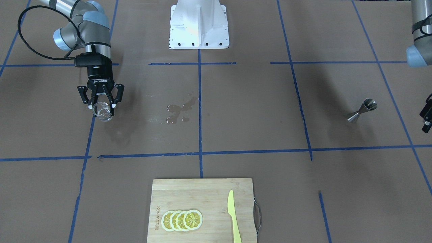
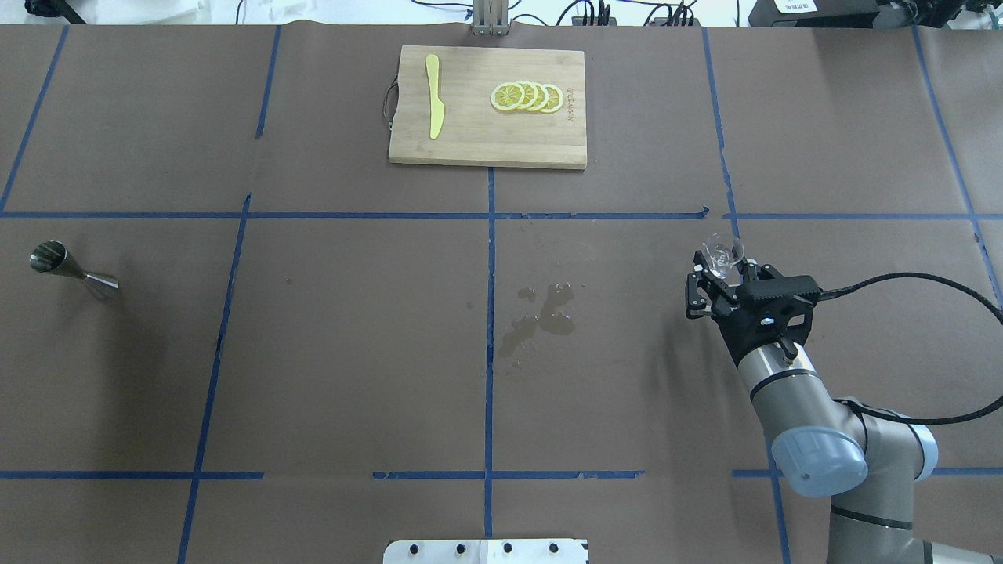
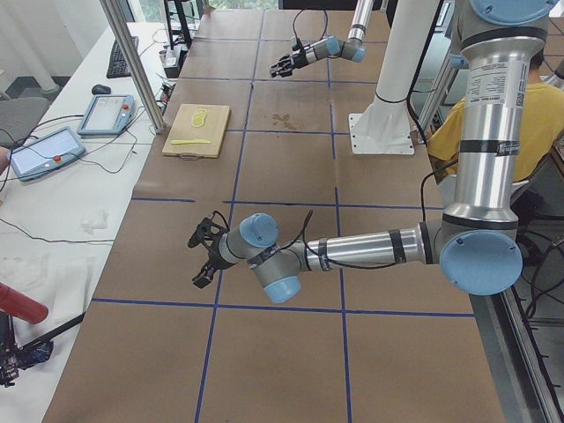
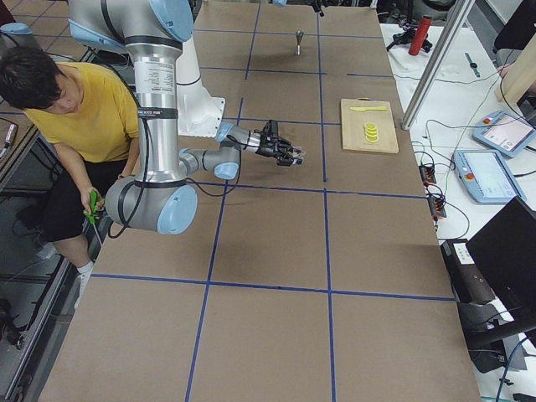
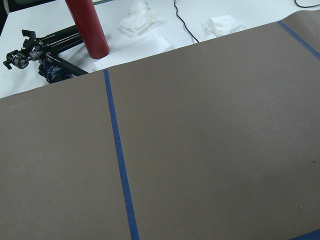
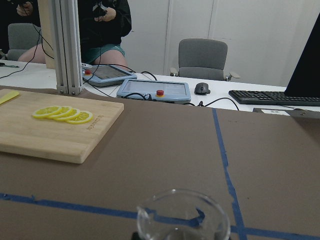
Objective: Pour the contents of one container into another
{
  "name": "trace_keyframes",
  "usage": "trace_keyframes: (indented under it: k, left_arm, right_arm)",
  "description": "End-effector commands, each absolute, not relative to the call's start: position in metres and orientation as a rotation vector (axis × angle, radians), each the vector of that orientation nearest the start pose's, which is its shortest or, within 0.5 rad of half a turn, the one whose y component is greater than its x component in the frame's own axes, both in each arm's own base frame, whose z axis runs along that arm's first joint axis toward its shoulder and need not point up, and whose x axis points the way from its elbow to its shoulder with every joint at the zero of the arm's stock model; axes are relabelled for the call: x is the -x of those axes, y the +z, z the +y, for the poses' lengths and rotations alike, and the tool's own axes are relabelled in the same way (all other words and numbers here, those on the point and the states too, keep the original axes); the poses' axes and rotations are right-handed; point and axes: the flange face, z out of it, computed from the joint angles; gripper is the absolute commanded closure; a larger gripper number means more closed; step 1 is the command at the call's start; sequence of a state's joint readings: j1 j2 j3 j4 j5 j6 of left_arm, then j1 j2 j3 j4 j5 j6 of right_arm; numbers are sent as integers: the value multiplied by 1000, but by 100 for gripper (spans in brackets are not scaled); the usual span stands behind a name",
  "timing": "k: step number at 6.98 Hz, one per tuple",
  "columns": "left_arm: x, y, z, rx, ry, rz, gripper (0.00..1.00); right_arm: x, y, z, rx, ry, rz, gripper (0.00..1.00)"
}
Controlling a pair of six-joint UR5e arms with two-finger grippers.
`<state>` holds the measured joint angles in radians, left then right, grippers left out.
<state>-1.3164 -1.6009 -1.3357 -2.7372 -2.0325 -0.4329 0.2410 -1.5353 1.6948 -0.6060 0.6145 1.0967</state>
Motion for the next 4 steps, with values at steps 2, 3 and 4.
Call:
trace_keyframes:
  k: [2,3,4]
  left_arm:
    - [-43,620,-537,-754,80,727,1]
    - [-43,619,-537,-755,79,728,1]
    - [-42,615,-537,-762,79,729,1]
  right_arm:
    - [436,515,-279,-1192,333,-665,70]
    - [424,530,-266,-1184,334,-700,60]
    - [420,538,-261,-1180,329,-710,59]
